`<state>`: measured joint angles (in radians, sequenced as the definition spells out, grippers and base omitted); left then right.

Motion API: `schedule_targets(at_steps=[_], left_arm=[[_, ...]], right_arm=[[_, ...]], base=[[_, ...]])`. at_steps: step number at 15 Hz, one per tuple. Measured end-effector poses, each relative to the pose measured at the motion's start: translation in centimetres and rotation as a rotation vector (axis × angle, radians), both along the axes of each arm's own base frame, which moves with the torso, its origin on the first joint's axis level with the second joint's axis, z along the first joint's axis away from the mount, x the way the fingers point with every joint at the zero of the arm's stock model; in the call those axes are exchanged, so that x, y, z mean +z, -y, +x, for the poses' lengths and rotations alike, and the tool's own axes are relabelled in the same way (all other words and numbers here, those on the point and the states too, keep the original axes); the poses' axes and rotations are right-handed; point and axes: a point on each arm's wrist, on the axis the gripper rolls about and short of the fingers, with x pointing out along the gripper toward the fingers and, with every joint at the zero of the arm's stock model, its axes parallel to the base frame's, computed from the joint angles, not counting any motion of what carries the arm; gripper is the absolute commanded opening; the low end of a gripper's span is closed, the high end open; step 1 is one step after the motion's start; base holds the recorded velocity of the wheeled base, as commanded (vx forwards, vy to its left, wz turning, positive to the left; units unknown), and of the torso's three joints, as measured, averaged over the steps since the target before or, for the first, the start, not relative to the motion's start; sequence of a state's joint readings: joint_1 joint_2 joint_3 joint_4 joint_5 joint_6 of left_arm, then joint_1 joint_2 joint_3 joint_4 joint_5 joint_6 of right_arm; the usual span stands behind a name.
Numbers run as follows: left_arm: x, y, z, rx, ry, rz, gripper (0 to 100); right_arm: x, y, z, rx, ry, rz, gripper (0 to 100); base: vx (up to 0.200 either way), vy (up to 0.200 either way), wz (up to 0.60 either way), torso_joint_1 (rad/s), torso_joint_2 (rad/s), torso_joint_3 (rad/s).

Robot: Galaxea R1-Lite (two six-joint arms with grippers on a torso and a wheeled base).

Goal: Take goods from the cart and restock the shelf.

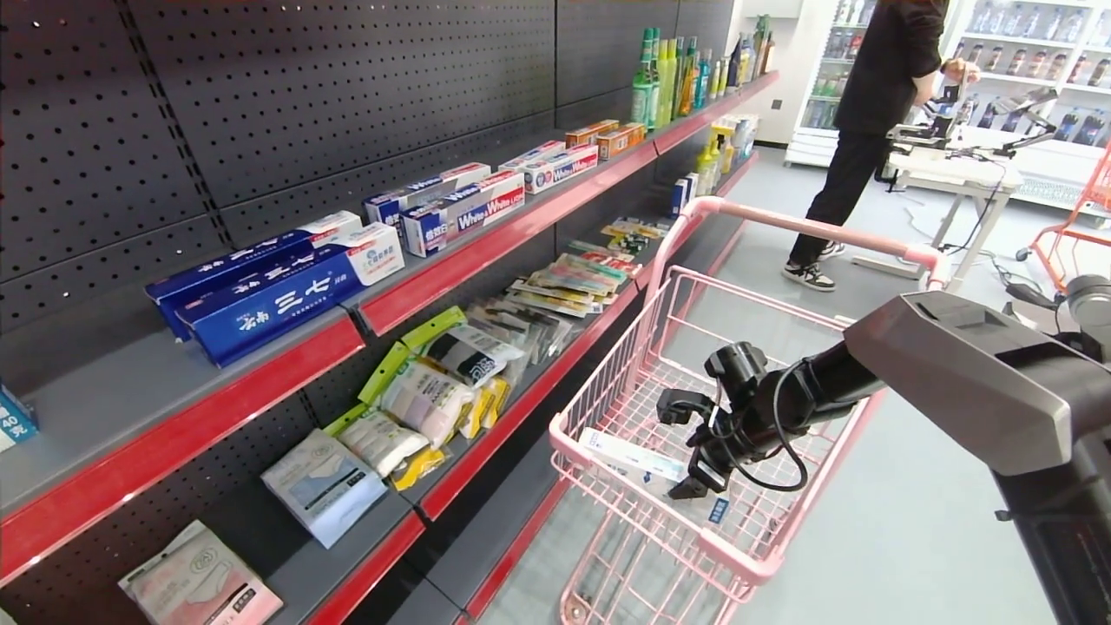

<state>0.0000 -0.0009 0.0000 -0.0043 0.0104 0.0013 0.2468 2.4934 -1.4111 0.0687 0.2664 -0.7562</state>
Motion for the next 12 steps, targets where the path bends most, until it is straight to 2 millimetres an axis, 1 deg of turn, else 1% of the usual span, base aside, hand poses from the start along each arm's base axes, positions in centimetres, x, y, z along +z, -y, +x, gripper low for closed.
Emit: schedule_targets(at_steps=[1, 5, 8, 10, 12], left_arm=[[0.0, 0.0, 0.0, 0.000, 0.000, 0.000, 100], [0.0, 0.0, 0.0, 0.000, 0.001, 0.000, 100], [0.0, 0.0, 0.0, 0.000, 0.001, 0.000, 100], [0.0, 0.0, 0.0, 0.000, 0.001, 0.000, 100], [0.0, 0.0, 0.0, 0.000, 0.001, 0.000, 100]], right_arm=[[-0.1, -0.1, 0.1, 0.002, 0.001, 0.007, 100], [-1.2, -1.4, 1.1, 0.019, 0.005, 0.035, 100], [-1.9, -3.0, 1.1, 0.014, -0.023, 0.067, 100], [-2.0, -3.4, 1.3, 0.004, -0.037, 0.111, 100], [-2.1, -3.5, 1.7, -0.001, -0.038, 0.114, 100]], base=[[0.000, 0.000, 0.00, 0.000, 0.00, 0.000], [0.000, 0.000, 0.00, 0.000, 0.00, 0.000], [0.000, 0.000, 0.00, 0.000, 0.00, 0.000], [0.000, 0.000, 0.00, 0.000, 0.00, 0.000], [0.000, 0.000, 0.00, 0.000, 0.00, 0.000]])
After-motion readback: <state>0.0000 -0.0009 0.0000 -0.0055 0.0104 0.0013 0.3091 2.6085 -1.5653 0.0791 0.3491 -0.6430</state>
